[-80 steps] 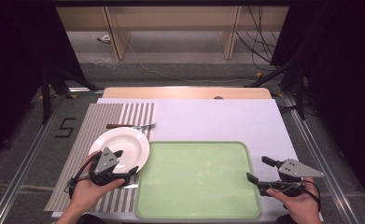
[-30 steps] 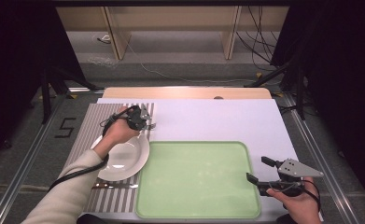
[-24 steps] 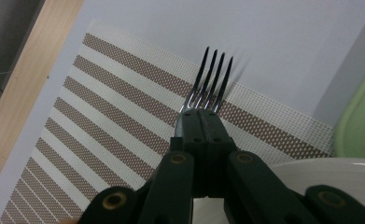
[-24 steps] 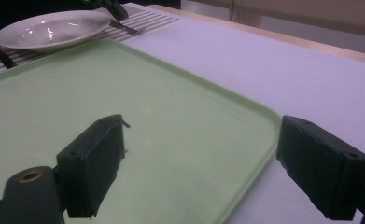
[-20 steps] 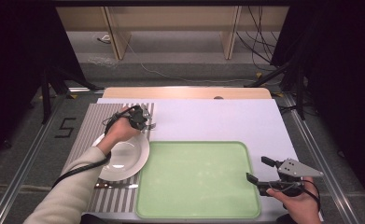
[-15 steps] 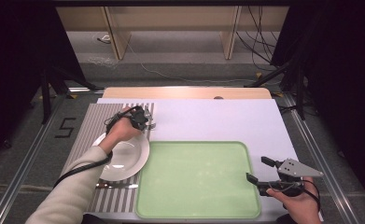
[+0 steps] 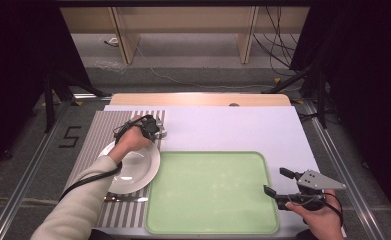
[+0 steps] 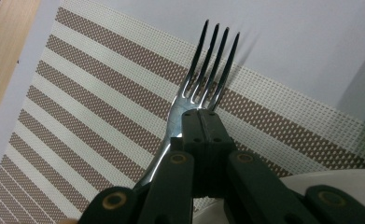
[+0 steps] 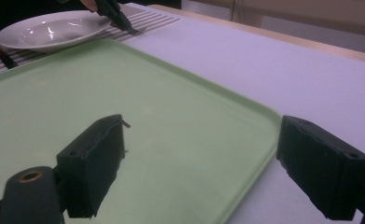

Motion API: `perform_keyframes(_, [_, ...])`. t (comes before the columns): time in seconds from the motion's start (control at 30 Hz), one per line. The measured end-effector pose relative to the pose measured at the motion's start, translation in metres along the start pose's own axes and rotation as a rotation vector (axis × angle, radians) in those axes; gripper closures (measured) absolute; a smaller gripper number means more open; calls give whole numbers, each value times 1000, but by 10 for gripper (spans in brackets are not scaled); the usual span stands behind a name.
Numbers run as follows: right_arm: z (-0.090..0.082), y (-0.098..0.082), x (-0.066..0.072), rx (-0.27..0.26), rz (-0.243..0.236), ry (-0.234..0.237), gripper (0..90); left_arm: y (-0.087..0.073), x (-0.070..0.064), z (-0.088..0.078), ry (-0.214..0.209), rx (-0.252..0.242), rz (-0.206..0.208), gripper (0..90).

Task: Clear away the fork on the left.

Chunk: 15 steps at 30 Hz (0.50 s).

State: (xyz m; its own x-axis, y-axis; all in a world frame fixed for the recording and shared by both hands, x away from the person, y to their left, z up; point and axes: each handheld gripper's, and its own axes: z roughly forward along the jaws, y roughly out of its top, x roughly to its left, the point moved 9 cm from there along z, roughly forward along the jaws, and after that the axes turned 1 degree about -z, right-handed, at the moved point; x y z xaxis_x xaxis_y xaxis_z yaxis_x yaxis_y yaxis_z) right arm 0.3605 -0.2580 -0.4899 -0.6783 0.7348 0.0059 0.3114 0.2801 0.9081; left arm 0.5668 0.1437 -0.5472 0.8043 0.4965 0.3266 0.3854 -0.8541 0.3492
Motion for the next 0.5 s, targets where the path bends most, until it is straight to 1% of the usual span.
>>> perform_keyframes(0.07, [0, 0, 0, 0, 1, -1, 163, 0, 0, 1, 2, 7, 4, 896])
perform_keyframes(0.1, [0, 0, 0, 0, 1, -1, 163, 0, 1, 2, 3, 22, 17, 897])
perform_keyframes(0.23, [0, 0, 0, -1, 1, -1, 163, 0, 1, 3, 1, 24, 9, 896])
perform_keyframes(0.3, [0, 0, 0, -1, 1, 0, 163, 0, 3, 3, 3, 33, 15, 896])
perform_keyframes(0.33, [0, 0, 0, -1, 1, 0, 163, 0, 3, 4, 2, 31, 8, 896])
perform_keyframes(0.47, [0, 0, 0, -1, 1, 0, 163, 1, 4, 4, -5, 57, 21, 897])
perform_keyframes(0.5, [0, 0, 0, -1, 1, 0, 163, 1, 4, 4, -5, 57, 21, 897])
